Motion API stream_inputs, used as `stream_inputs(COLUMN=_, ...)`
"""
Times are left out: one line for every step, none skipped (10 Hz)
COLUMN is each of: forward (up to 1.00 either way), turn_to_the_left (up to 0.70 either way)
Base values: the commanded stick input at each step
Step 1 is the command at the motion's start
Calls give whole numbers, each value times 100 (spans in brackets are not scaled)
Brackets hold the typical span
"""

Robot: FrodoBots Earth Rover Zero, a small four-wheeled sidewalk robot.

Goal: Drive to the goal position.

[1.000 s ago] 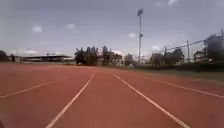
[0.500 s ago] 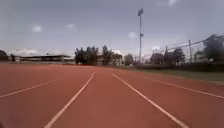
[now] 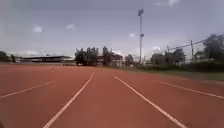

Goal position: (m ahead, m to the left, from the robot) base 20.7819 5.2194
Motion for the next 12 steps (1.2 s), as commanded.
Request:
stream_inputs(forward=45, turn_to_the_left=0)
stream_inputs(forward=45, turn_to_the_left=0)
stream_inputs(forward=45, turn_to_the_left=0)
stream_inputs(forward=45, turn_to_the_left=0)
stream_inputs(forward=45, turn_to_the_left=0)
stream_inputs(forward=45, turn_to_the_left=0)
stream_inputs(forward=45, turn_to_the_left=0)
stream_inputs(forward=45, turn_to_the_left=0)
stream_inputs(forward=45, turn_to_the_left=0)
stream_inputs(forward=45, turn_to_the_left=0)
stream_inputs(forward=45, turn_to_the_left=0)
stream_inputs(forward=45, turn_to_the_left=0)
